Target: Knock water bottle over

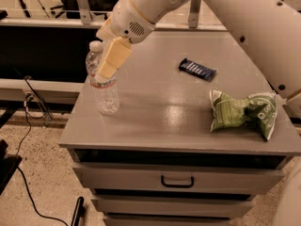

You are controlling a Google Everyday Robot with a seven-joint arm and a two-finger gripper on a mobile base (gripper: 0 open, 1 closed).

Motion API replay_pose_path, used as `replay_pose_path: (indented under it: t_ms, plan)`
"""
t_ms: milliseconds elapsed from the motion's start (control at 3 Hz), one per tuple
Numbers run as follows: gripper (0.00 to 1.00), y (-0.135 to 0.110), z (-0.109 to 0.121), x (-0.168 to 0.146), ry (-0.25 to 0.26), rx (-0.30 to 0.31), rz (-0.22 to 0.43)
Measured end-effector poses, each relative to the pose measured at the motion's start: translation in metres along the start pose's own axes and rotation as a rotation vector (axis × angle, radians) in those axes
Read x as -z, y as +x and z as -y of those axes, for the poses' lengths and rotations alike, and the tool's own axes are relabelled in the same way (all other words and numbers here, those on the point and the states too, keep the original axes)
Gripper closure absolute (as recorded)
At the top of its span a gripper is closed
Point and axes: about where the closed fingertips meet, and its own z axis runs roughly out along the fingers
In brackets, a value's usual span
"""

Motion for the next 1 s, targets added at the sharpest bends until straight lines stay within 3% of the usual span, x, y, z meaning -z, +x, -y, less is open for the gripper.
replay_pose_path:
  t_ms: [667, 1000]
  plan:
    - [0.64, -0.005, -0.018, -0.018, -0.157, 0.052, 0.055]
    - [0.87, 0.003, -0.022, -0.012, -0.170, 0.043, 0.084]
